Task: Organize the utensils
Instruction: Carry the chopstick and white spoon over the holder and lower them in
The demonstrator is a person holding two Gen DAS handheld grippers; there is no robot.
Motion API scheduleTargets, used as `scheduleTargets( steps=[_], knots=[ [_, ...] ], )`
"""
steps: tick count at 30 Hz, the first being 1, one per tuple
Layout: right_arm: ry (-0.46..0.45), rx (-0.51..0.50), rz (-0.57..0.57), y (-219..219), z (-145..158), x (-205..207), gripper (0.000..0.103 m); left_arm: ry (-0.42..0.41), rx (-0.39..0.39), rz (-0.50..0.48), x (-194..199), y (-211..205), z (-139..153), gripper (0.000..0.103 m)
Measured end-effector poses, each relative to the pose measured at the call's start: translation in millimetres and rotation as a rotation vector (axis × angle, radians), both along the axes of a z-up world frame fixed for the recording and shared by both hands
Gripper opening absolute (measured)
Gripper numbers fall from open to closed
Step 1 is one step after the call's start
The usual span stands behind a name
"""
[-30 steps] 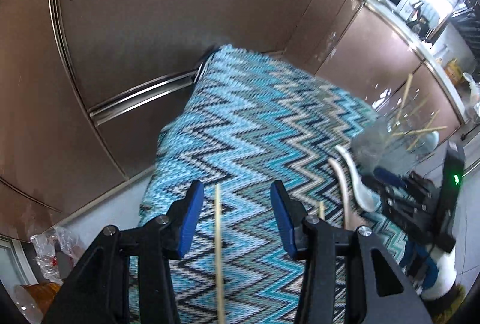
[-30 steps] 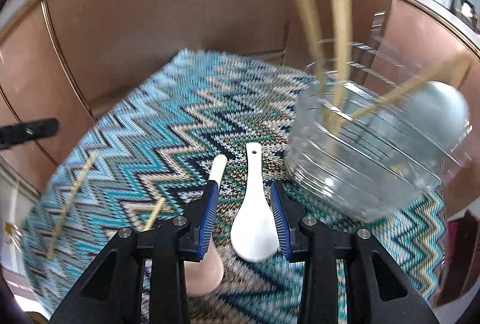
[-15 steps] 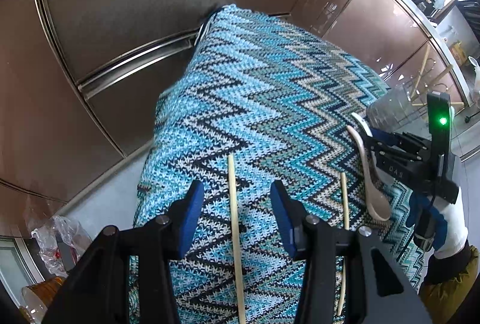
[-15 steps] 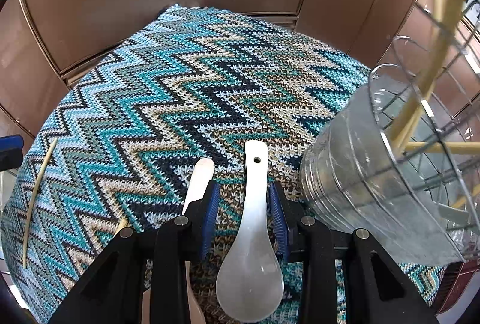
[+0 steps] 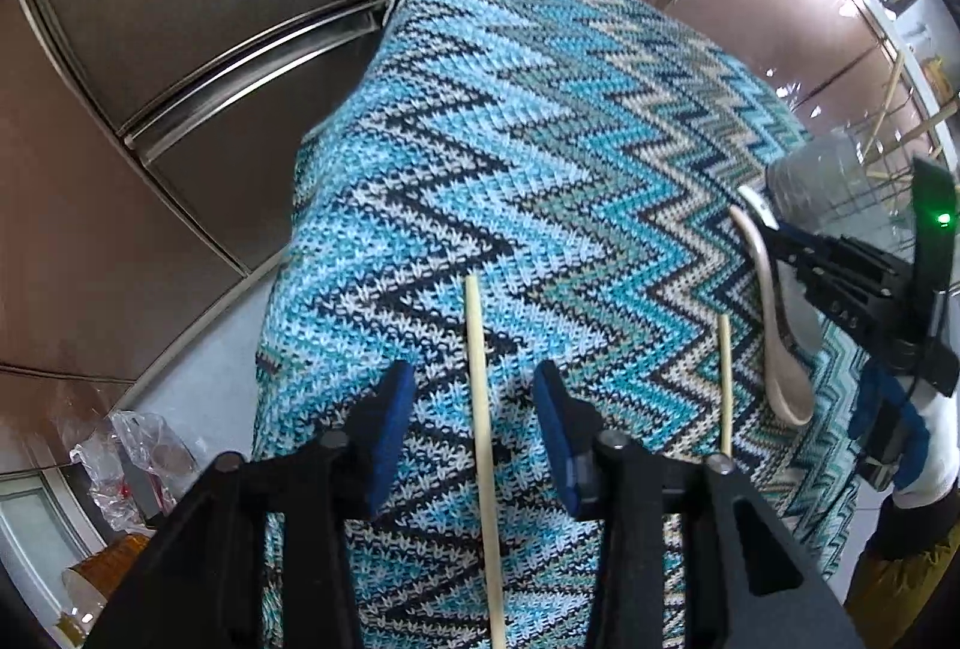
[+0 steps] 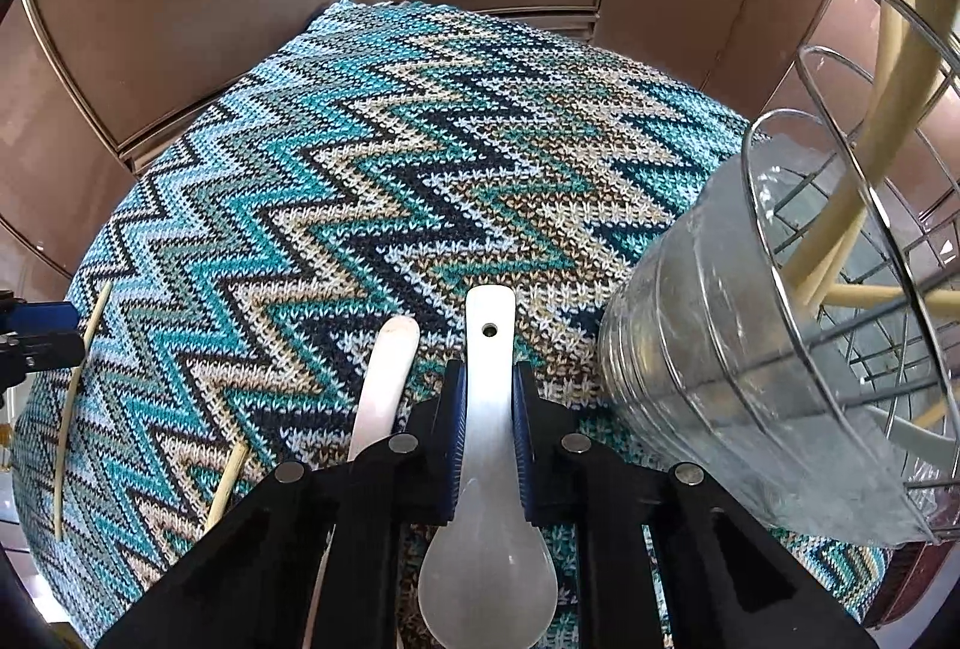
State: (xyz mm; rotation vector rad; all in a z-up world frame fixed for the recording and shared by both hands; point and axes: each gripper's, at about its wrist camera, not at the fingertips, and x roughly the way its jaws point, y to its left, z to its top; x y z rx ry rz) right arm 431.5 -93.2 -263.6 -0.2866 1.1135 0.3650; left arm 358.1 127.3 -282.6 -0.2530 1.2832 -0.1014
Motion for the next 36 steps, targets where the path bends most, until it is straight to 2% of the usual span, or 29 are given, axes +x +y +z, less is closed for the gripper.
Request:
scheduleTargets(
  steps=[6, 11, 15, 19, 25, 36],
  knots=[
    [-0.007, 0.013, 0.011, -9.2, 4.1, -18.4, 0.014, -0.003, 0.069, -0.011, 1.3, -0.9, -1.4, 0.020],
    [-0.034, 0.074, 0.018, -26.7, 13.1, -46.8, 0.014, -0.013, 0.072, 0.011, -1.4, 1.3, -1.5, 0.007],
    [-0.080, 0.134, 0.019, -43.4, 28.8, -76.3, 0.014, -0.045, 0.073, 0.032, -7.7, 1.0, 2.0, 0.005],
    [-0.135, 0.190, 0.023, -59.0, 45.3, -106.9, 0.014, -0.112, 0.056, 0.043, -20.7, -1.4, 13.0, 0.005],
    [-0.217, 0.235, 0.015, -76.5, 66.2, -155.2, 0.012, -0.225, 0.017, 0.058, -50.6, -8.2, 43.8, 0.005],
    [-0.324, 0.302, -0.022, -99.5, 94.0, -221.1, 0.011, -0.383, 0.008, 0.045, -109.2, -28.6, 97.7, 0.005]
  ],
)
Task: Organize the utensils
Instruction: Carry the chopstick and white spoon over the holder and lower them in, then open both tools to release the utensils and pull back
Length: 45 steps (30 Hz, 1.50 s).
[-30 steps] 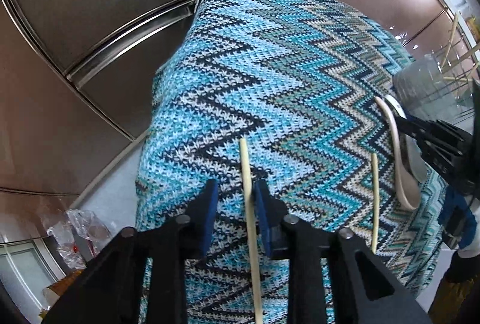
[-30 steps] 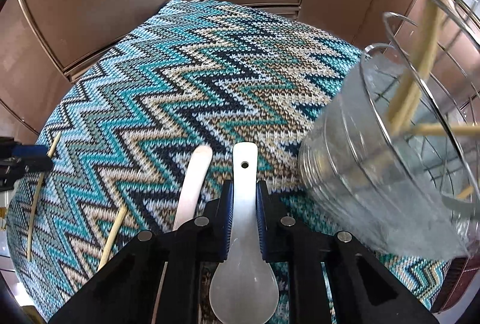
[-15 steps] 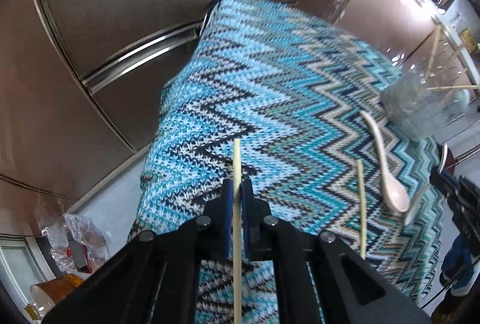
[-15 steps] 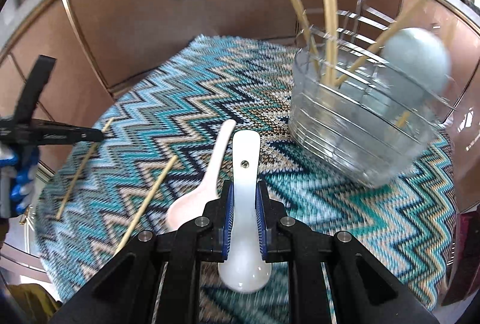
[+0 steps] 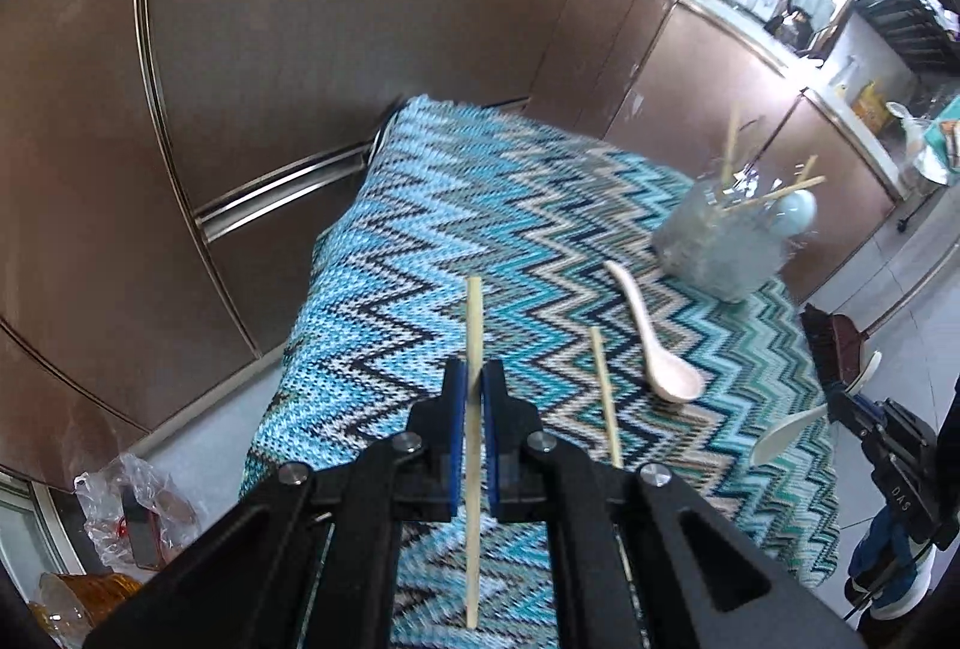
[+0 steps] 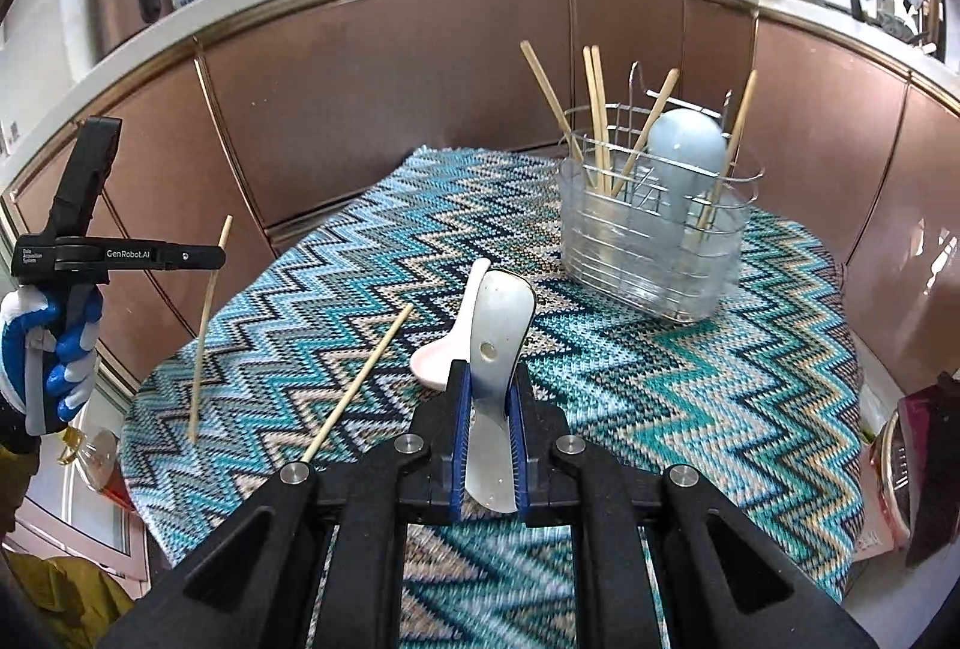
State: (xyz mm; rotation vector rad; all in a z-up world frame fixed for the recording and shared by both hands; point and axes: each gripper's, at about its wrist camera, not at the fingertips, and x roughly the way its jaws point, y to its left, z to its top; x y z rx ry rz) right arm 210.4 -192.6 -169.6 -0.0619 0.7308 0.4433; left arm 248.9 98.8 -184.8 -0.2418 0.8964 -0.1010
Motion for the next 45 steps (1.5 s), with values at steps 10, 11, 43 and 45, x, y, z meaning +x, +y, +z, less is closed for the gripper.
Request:
scheduleTargets(
  steps=[10, 11, 43, 45],
  knots=[
    [-0.120, 0.038, -0.042, -20.0, 53.0, -24.6, 0.011, -0.167, -0.044, -0.082, -12.8, -47.9, 73.6, 0.005],
    [-0.136, 0.041, -0.051, -23.7, 60.7, -23.3, 0.011, -0.190, -0.051, -0.096, -8.2, -56.4, 85.3, 0.005],
    [-0.232, 0.033, -0.208, -71.1, 63.8, 152.1, 0.012, -0.450, 0.018, -0.154, 195.3, -220.3, 107.0, 0.005],
    [-0.223, 0.058, -0.218, -74.7, 58.5, 150.2, 0.013, -0.441, 0.006, -0.152, 193.0, -218.2, 100.9, 0.007]
  ],
)
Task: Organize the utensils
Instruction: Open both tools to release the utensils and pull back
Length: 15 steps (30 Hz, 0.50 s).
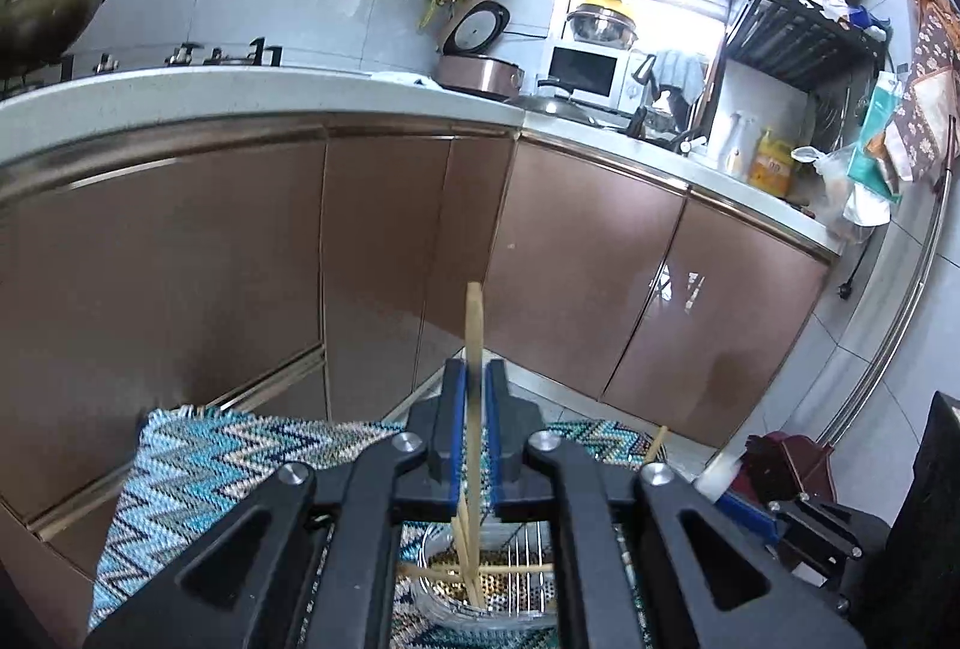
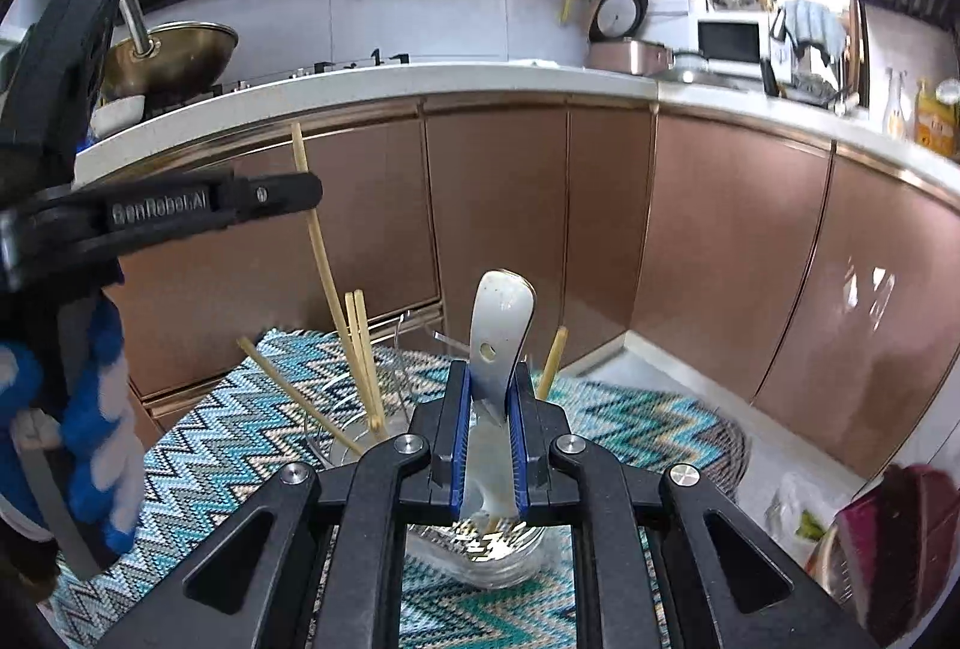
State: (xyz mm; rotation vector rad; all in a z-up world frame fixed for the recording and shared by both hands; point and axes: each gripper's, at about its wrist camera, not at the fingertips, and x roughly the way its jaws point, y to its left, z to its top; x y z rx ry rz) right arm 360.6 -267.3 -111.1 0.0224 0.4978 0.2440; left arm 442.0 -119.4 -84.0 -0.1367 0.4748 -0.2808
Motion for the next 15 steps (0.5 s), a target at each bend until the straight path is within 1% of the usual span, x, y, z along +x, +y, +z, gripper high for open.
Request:
scheduleTargets(
  steps=[1, 2, 3, 4, 5, 6, 8, 10, 14, 15],
  knots=[
    [0.000, 0.009, -0.001, -0.9, -0.7, -2.0, 0.015, 0.002, -0.004, 0.000, -2.6, 1.3, -1.0, 0.008],
    [-0.003, 0.015, -0.004, -1.6, -0.4, -4.1, 0.017, 0.005, -0.009, 0.000, -5.9, 4.7, -1.4, 0.011],
    [-0.007, 0.017, -0.008, -1.1, 1.1, -7.0, 0.023, 0.008, -0.020, 0.001, -10.5, 7.9, 0.4, 0.015],
    [-0.014, 0.018, -0.012, -0.8, 3.5, -10.4, 0.028, 0.008, -0.027, 0.000, -13.6, 9.9, 1.7, 0.025],
    [-0.021, 0.019, -0.015, -0.7, 5.7, -13.7, 0.029, 0.006, -0.039, -0.002, -18.7, 13.2, 4.9, 0.034],
    [-0.029, 0.019, -0.020, -0.9, 7.9, -18.5, 0.032, -0.002, -0.049, -0.001, -25.6, 17.1, 8.8, 0.035],
    [-0.045, 0.029, -0.032, -2.5, 14.4, -30.5, 0.035, -0.022, -0.056, 0.011, -39.5, 24.7, 16.7, 0.038],
    [-0.062, 0.041, -0.041, -4.9, 21.4, -44.2, 0.041, -0.037, -0.062, 0.014, -56.3, 31.7, 25.3, 0.044],
    [-0.082, 0.059, -0.055, -7.1, 30.9, -71.8, 0.046, -0.074, -0.043, 0.025, -96.9, 48.2, 41.2, 0.050],
    [-0.087, 0.061, -0.057, -7.0, 33.0, -80.7, 0.049, -0.081, -0.038, 0.028, -105.5, 51.1, 44.6, 0.051]
  ],
)
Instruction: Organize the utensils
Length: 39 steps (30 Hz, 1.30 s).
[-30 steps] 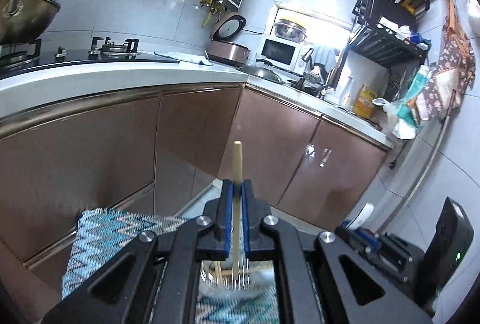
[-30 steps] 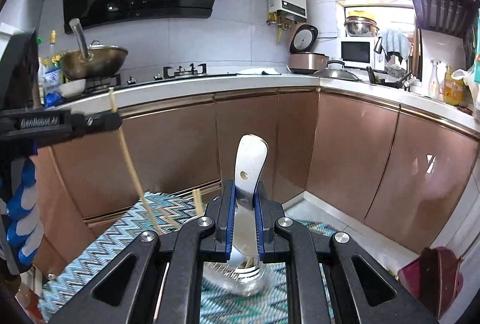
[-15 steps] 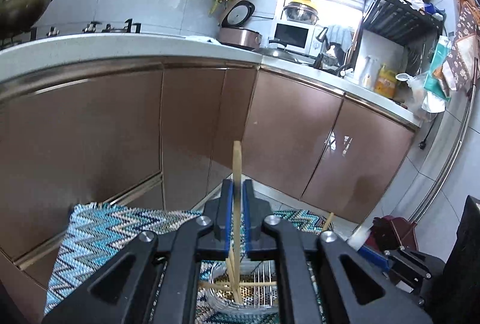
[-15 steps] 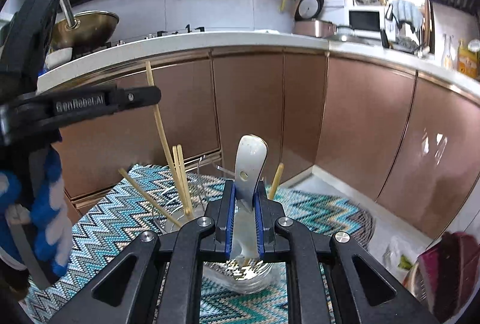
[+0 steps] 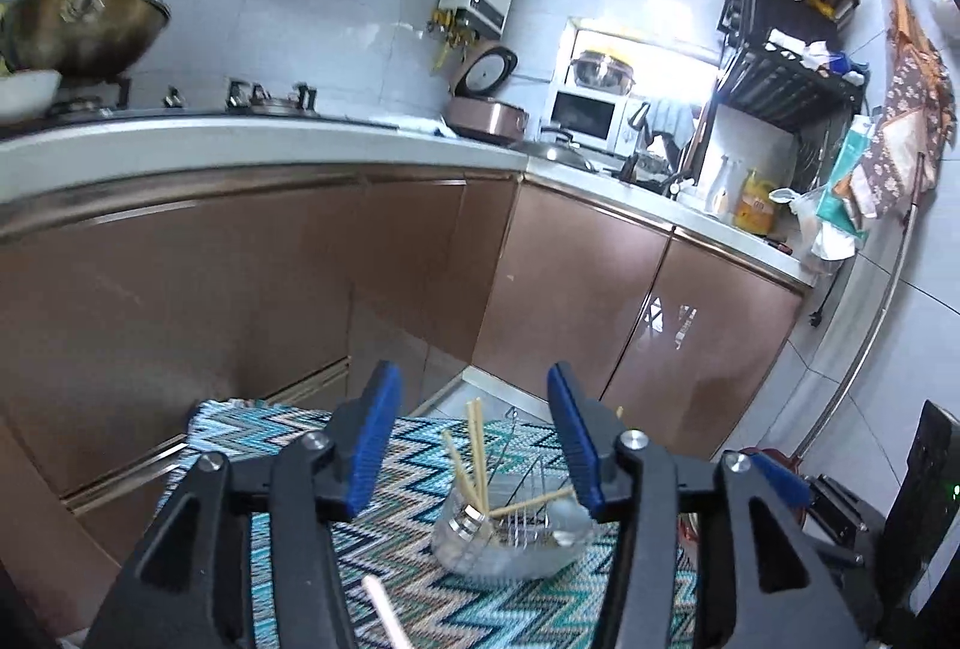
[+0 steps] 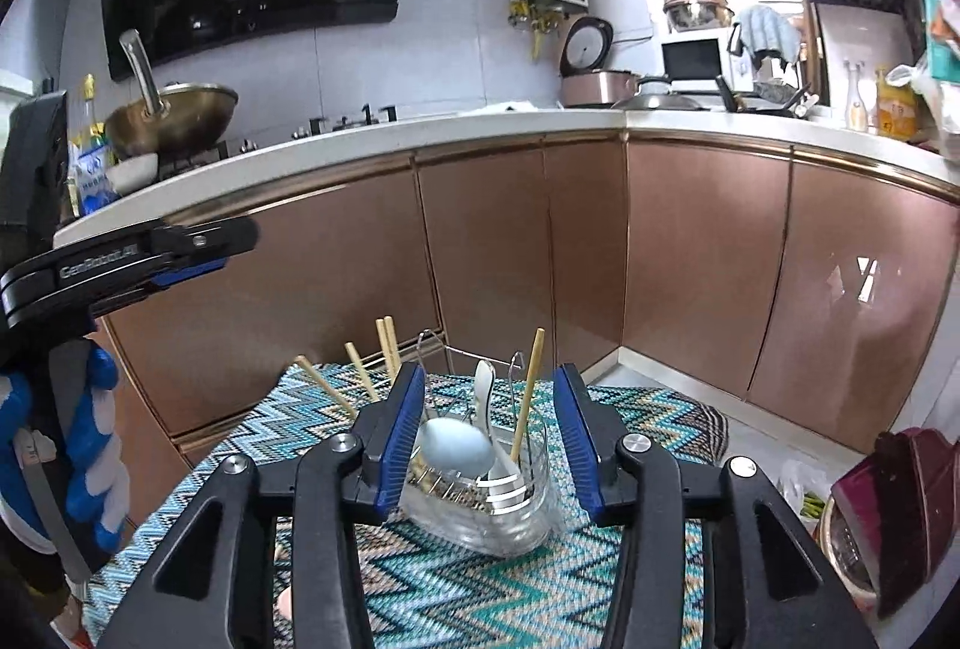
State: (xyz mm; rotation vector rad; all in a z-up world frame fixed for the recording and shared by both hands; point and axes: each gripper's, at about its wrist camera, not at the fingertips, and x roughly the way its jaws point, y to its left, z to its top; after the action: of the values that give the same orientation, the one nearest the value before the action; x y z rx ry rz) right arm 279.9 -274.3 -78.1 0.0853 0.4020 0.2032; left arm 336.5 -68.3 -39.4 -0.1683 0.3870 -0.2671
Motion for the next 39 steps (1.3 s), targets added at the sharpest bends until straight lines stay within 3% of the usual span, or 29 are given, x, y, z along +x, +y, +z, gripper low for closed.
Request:
scheduleTargets(
  steps=[8, 14, 24, 39],
  knots=[
    [-0.054, 0.029, -0.002, 3.1, 13.1, -66.0, 0.061, -0.049, -0.002, 0.043, -82.0, 37.7, 17.2, 0.059],
    [-0.070, 0.047, -0.015, 10.9, 11.3, -109.4, 0.076, -0.058, -0.005, 0.089, -133.8, 55.2, 13.9, 0.061],
    [-0.108, 0.055, -0.091, 13.0, 17.5, -160.9, 0.102, -0.125, 0.057, 0.139, -214.6, 58.5, 14.9, 0.061],
    [-0.271, 0.003, -0.125, 21.3, 57.0, -234.4, 0.103, -0.253, 0.165, 0.153, -288.3, 48.8, 30.6, 0.066]
  ],
)
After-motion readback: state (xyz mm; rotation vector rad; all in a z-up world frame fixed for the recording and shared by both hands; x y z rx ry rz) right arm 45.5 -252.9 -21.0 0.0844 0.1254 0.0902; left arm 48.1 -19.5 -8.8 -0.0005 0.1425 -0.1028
